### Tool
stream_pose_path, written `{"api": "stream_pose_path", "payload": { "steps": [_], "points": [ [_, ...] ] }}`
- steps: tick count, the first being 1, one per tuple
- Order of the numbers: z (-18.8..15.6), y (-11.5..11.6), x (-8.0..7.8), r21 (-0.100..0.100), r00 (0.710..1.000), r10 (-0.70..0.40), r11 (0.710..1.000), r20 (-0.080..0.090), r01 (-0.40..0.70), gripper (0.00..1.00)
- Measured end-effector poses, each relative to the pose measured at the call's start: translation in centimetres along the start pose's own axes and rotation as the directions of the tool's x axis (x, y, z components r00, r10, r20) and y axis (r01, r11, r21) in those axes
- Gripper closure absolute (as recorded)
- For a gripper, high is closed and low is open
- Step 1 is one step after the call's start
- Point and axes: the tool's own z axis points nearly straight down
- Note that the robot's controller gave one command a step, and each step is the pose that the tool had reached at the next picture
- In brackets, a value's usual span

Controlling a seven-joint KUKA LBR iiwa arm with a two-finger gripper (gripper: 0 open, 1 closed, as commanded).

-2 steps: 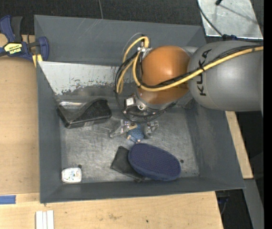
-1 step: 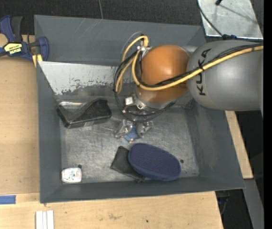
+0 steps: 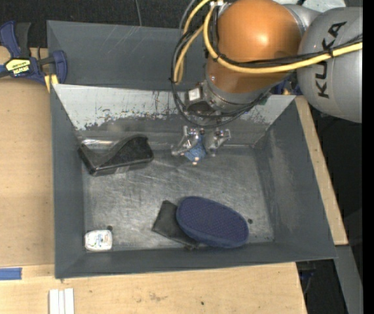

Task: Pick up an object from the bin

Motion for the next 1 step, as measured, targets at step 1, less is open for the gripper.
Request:
{"api": "stream_pose_path", "payload": {
  "steps": [1],
  "points": [
    [0.52, 0.17, 0.08, -0.01, 1.0, 0.001, 1.0, -0.001, -0.001, 1.0]
  ]
}}
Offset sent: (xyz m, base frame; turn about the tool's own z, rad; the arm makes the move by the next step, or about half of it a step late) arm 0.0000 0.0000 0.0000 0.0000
